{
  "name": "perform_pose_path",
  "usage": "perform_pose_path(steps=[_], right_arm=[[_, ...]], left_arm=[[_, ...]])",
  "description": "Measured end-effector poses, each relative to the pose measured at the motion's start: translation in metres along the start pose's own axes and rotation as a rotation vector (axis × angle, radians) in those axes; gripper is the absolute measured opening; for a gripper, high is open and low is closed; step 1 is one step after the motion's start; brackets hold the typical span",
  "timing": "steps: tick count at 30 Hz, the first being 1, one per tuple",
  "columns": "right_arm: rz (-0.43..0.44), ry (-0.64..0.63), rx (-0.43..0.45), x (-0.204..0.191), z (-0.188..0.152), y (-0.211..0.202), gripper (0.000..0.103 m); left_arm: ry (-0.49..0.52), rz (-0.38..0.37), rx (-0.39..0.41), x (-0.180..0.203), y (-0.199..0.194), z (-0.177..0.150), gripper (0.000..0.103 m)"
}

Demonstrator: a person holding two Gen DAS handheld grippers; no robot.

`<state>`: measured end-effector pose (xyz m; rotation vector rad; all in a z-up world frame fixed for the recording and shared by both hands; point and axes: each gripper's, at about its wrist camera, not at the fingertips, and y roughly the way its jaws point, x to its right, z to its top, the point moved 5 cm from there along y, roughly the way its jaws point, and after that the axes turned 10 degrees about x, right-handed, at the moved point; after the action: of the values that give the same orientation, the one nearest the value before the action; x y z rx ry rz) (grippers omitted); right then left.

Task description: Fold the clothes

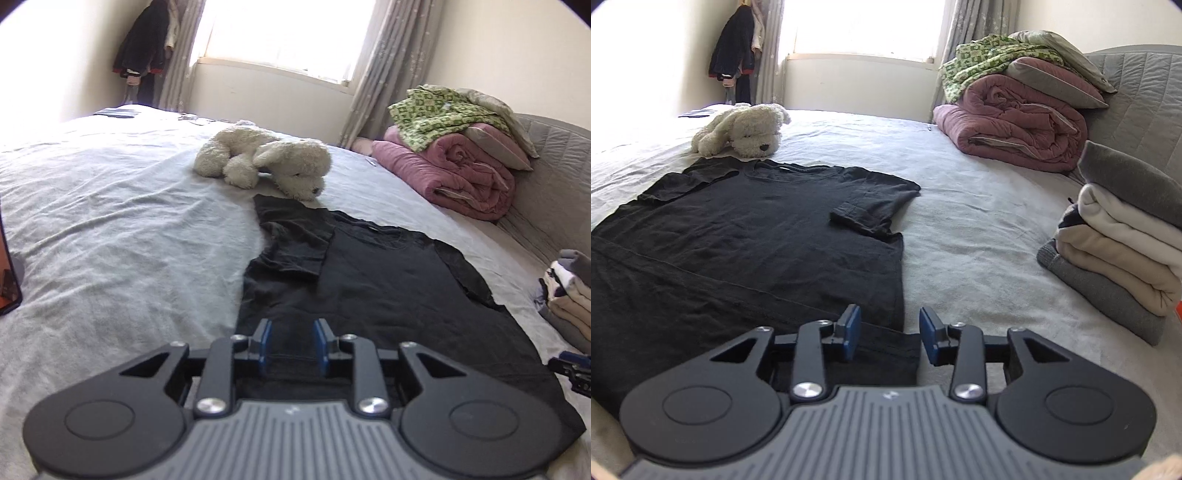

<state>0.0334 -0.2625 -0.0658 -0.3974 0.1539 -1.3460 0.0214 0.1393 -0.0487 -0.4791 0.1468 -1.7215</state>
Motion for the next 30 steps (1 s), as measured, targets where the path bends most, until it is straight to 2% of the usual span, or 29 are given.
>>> perform_pose_path(steps=[2, 5, 7, 9, 12, 14, 19, 25, 28, 30], right_arm=[[0.062, -0.01, 0.01, -0.021, 0.005, -0.003, 0.041], [0.186, 0.038, -0.007, -0.05, 0.005, -0.004, 0.041], [0.294, 0.062, -0.046, -0.074, -0.003, -0.002, 0.041], [0.339, -0.01, -0.056, -0.092, -0.015, -0.003, 0.041], [0.36, -0.136, -0.018, -0.098, -0.026, -0.013, 0.043], [0.368, -0.121, -0.019, -0.082, -0.029, -0.019, 0.044], [0.357, -0.046, -0.025, -0.037, -0.038, -0.03, 0.045], [0.324, 0.021, -0.032, -0.006, -0.047, -0.044, 0.046], [0.305, 0.01, -0.026, -0.013, -0.04, -0.046, 0.048], [0.304, 0.004, -0.016, -0.02, -0.034, -0.045, 0.048]], left_arm=[[0.07, -0.088, -0.027, 0.023, 0.0, -0.009, 0.025], [0.168, -0.171, -0.089, 0.049, 0.002, -0.031, 0.025], [0.213, -0.204, -0.152, 0.057, 0.004, -0.048, 0.025], [0.266, -0.213, -0.161, 0.054, -0.003, -0.059, 0.025], [0.296, -0.223, -0.146, 0.037, -0.022, -0.063, 0.025], [0.306, -0.222, -0.132, 0.018, -0.038, -0.066, 0.025], [0.242, -0.205, -0.104, -0.024, -0.069, -0.069, 0.024], [0.243, -0.194, -0.127, -0.032, -0.086, -0.066, 0.025], [0.198, -0.195, -0.102, -0.026, -0.085, -0.053, 0.027], [0.205, -0.219, -0.091, -0.009, -0.078, -0.048, 0.031]])
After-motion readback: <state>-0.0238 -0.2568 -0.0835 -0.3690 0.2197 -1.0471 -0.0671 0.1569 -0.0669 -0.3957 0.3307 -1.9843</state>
